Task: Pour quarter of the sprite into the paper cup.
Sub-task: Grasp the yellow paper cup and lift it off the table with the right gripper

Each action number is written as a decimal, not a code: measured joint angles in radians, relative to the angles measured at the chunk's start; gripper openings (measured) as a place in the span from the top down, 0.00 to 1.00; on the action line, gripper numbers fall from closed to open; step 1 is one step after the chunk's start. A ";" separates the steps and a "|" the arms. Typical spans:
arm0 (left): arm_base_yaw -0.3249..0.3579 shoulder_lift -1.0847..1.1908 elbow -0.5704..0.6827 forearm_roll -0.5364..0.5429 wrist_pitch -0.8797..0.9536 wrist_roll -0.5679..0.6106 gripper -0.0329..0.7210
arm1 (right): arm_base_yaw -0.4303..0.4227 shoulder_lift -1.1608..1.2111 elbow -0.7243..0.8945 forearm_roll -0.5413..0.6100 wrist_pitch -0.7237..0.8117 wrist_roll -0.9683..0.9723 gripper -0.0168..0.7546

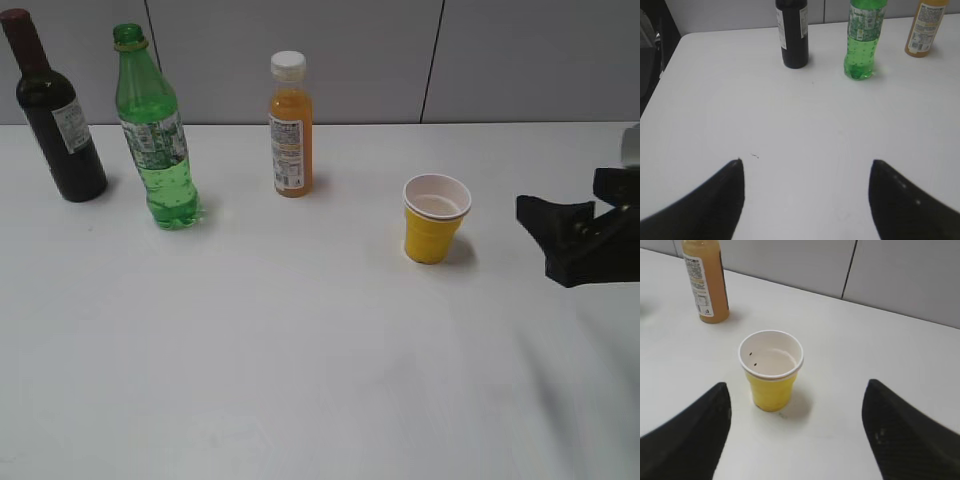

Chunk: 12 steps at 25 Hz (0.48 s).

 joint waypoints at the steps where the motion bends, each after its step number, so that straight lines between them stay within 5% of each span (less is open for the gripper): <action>1: 0.000 0.000 0.000 0.000 0.000 0.000 0.18 | 0.001 0.024 0.000 -0.001 -0.015 0.010 0.18; 12: 0.000 0.000 0.000 0.000 0.000 0.000 0.18 | 0.003 0.260 -0.001 -0.218 -0.233 0.198 0.20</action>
